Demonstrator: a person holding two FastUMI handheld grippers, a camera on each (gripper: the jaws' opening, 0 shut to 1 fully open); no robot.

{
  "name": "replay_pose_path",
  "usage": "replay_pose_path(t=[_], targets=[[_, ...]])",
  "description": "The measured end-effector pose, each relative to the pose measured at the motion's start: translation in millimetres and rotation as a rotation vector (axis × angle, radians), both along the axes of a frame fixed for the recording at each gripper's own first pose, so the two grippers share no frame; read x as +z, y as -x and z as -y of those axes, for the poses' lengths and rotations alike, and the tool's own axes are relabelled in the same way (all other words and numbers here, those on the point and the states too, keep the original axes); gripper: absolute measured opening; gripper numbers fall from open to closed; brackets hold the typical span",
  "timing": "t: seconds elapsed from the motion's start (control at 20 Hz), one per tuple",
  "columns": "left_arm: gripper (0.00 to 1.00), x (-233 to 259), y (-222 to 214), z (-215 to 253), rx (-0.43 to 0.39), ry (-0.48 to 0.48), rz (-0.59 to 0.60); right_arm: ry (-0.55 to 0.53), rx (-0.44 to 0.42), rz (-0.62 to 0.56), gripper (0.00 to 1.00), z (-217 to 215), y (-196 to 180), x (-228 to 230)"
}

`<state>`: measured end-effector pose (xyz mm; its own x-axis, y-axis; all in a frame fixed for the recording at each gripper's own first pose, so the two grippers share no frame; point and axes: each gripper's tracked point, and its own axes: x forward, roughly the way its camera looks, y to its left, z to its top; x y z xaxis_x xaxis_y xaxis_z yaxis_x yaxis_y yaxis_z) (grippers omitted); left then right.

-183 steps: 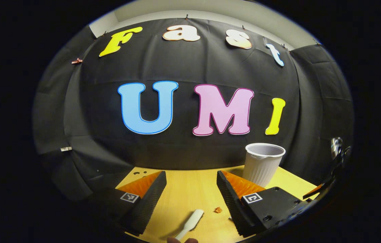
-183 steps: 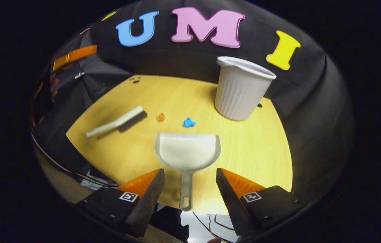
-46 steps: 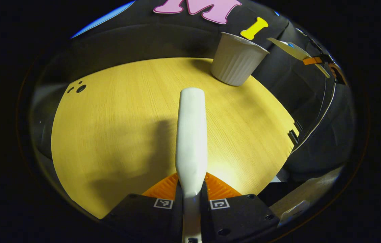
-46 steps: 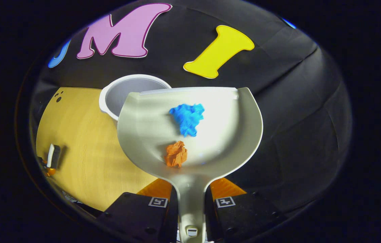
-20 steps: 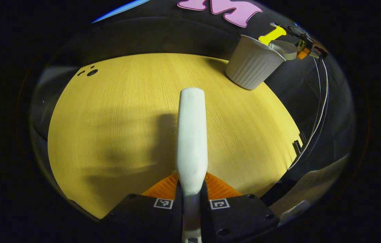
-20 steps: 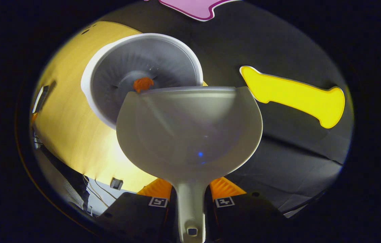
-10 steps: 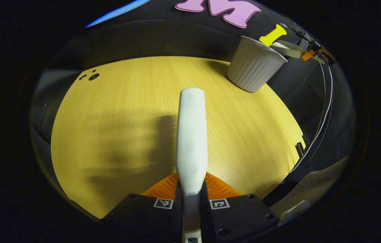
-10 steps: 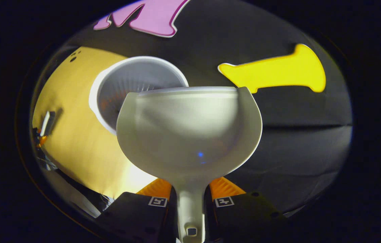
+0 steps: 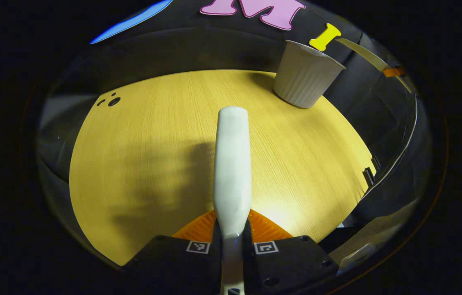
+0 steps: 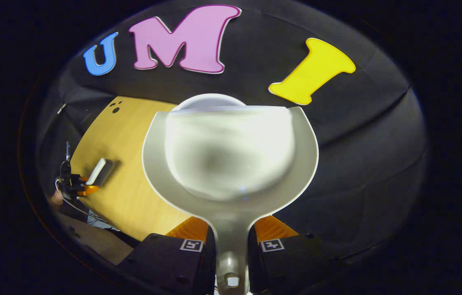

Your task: Pick up the small broom and dustpan from the desktop, sweep the trash into the dustpan with the broom, and then empty the trash into the garbage bin.

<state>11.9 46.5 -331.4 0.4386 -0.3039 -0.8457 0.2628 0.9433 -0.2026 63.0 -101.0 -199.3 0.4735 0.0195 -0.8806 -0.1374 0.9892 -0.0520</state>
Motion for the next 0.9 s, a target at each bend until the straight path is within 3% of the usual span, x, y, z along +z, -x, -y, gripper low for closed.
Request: replay_pose_path(t=[0.4, 0.7, 0.9], targets=[[0.25, -0.6, 1.5, -2.9, 0.024, -0.064, -0.011, -0.123, 0.075, -0.097, 0.35, -99.4, 98.4, -82.1], [0.24, -8.4, 2.0, -5.9, 0.032, -0.1, -0.02, -0.174, 0.091, -0.174, 0.36, -175.8, 134.0, -179.1], [0.24, -14.7, 0.6, -8.0, 0.022, -0.136, -0.024, -0.179, 0.086, -0.19, 0.36, -206.2, 136.0, -223.6]])
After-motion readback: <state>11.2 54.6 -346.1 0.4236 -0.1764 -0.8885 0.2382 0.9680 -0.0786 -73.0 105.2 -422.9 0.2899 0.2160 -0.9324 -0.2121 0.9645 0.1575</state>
